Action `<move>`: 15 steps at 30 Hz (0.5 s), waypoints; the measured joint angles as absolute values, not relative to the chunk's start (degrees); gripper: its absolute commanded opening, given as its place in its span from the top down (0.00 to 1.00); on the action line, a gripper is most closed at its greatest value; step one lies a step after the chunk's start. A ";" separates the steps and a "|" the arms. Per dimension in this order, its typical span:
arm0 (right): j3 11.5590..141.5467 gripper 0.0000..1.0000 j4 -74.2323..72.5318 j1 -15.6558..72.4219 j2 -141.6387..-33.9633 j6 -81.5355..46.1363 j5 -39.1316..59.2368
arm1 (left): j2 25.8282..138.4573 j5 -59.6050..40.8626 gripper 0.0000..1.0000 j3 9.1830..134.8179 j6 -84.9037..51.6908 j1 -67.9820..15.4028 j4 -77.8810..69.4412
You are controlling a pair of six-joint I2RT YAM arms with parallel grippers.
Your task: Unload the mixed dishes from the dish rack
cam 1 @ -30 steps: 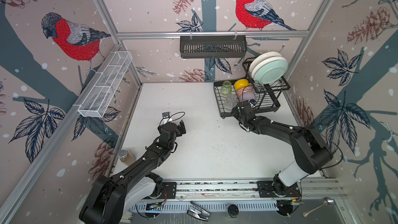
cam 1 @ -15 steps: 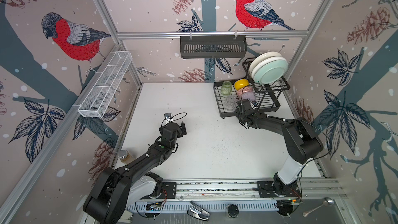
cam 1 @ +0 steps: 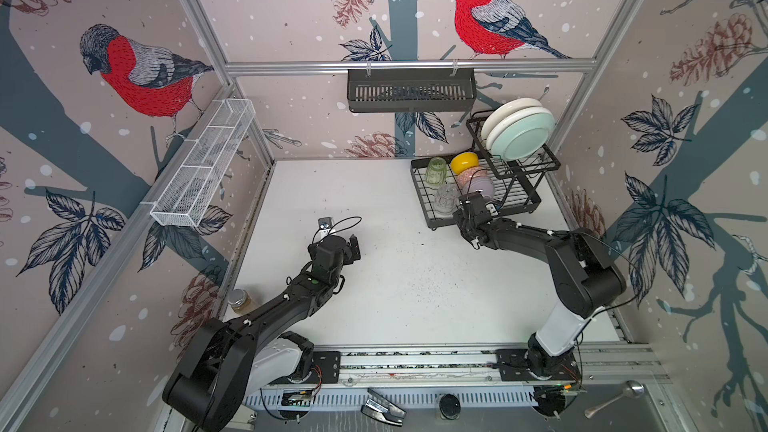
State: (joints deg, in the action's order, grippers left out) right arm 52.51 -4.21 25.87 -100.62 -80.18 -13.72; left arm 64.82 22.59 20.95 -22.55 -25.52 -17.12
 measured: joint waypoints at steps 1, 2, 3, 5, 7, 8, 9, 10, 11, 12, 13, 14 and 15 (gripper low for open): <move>52.27 0.80 -4.60 25.96 -100.57 -80.38 -13.82 | 64.88 22.59 0.03 20.95 -22.55 -25.52 -17.26; 52.12 0.80 -4.78 26.13 -100.51 -80.60 -13.91 | 64.93 22.59 0.03 20.95 -22.55 -25.56 -17.32; 52.03 0.80 -4.97 26.37 -100.51 -80.71 -14.17 | 64.93 22.59 0.03 20.95 -22.55 -25.56 -17.34; 51.99 0.80 -5.06 26.94 -100.51 -81.19 -15.14 | 64.95 22.59 0.03 20.95 -22.57 -25.61 -17.37; 51.77 0.80 -5.34 27.57 -100.53 -81.93 -16.51 | 64.95 22.59 0.03 20.95 -22.57 -25.63 -17.37; 51.59 0.80 -5.56 27.81 -100.53 -82.35 -17.08 | 64.95 22.59 0.03 20.95 -22.57 -25.63 -17.37; 51.31 0.80 -5.93 28.12 -100.53 -82.50 -17.65 | 64.95 22.59 0.03 20.95 -22.57 -25.63 -17.37; 51.03 0.80 -6.35 28.45 -100.51 -82.76 -18.44 | 64.95 22.59 0.03 20.95 -22.57 -25.63 -17.37; 50.81 0.80 -6.66 28.77 -100.51 -82.81 -19.18 | 64.95 22.59 0.03 20.95 -22.57 -25.63 -17.37; 50.57 0.80 -7.03 29.17 -100.51 -83.02 -20.01 | 64.95 22.59 0.03 20.95 -22.57 -25.63 -17.37; 50.30 0.83 -7.42 29.45 -100.51 -83.31 -20.58 | 64.93 22.59 0.03 20.95 -22.57 -25.63 -17.34; 50.00 0.84 -7.88 29.71 -100.51 -83.61 -21.17 | 64.90 22.59 0.03 20.95 -22.57 -25.63 -17.34; 49.58 0.85 -8.45 30.04 -100.44 -83.83 -21.80 | 64.82 22.59 0.03 20.95 -22.57 -25.63 -17.34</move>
